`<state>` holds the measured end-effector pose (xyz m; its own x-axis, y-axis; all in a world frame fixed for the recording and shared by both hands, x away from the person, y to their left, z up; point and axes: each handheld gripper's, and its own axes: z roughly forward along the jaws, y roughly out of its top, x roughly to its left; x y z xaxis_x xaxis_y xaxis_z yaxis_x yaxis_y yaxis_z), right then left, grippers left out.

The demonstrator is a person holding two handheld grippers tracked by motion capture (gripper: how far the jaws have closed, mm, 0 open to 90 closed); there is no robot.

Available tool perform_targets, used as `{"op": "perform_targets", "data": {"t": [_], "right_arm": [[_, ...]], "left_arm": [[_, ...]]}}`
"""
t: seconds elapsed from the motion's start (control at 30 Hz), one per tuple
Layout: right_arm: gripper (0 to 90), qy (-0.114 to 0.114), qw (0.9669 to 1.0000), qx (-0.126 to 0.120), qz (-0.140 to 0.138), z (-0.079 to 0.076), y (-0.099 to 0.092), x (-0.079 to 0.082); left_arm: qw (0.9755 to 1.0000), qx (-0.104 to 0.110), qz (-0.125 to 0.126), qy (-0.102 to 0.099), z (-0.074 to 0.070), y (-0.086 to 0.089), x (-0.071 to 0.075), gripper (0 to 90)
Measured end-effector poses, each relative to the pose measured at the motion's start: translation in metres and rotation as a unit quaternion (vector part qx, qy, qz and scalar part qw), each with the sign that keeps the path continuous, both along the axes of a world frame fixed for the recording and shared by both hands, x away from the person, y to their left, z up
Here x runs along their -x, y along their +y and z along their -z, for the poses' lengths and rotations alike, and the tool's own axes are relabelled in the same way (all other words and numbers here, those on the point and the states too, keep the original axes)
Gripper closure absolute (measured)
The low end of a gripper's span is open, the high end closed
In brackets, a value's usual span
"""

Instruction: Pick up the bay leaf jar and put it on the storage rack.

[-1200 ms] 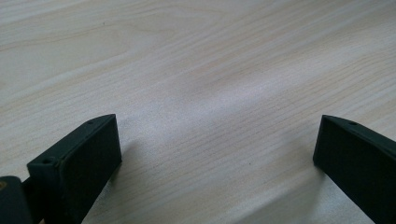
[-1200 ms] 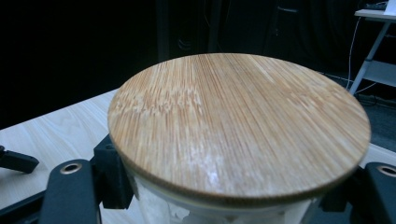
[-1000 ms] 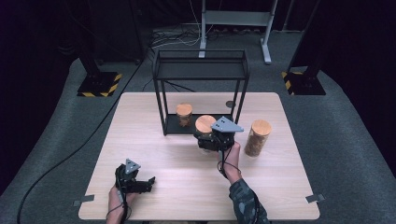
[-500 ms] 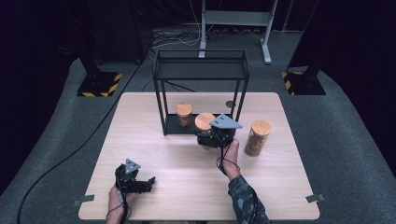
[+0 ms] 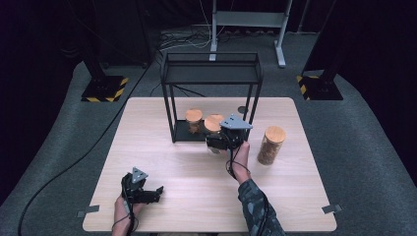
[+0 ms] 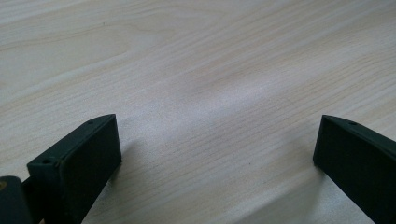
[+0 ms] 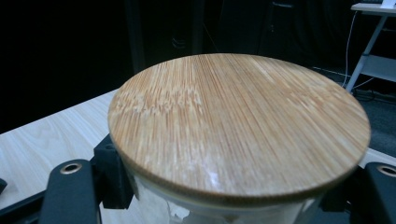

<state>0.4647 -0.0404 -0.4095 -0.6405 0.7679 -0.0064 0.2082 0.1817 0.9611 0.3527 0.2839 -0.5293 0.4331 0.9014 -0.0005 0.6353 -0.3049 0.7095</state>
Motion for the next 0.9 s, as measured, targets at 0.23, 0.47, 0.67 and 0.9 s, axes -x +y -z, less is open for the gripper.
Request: {"op": "perform_targets", "data": {"t": [0.23, 0.47, 0.67, 0.9], "right_arm": [[24.6, 0.005, 1.0000, -0.001, 0.004, 0.001, 0.002, -0.009], [24.5, 0.007, 1.0000, 0.001, 0.007, 0.000, 0.004, -0.016], [24.6, 0.007, 0.9999, 0.003, 0.009, 0.000, 0.006, -0.021], [24.6, 0.009, 0.9999, 0.001, 0.013, 0.001, 0.007, -0.027]], "left_arm": [[1.0000, 0.000, 0.000, 0.000, 0.000, 0.000, 0.000, 0.4], [1.0000, 0.000, 0.000, 0.000, 0.000, 0.000, 0.000, 0.3], [1.0000, 0.000, 0.000, 0.000, 0.000, 0.000, 0.000, 0.3], [1.0000, 0.000, 0.000, 0.000, 0.000, 0.000, 0.000, 0.4]]}}
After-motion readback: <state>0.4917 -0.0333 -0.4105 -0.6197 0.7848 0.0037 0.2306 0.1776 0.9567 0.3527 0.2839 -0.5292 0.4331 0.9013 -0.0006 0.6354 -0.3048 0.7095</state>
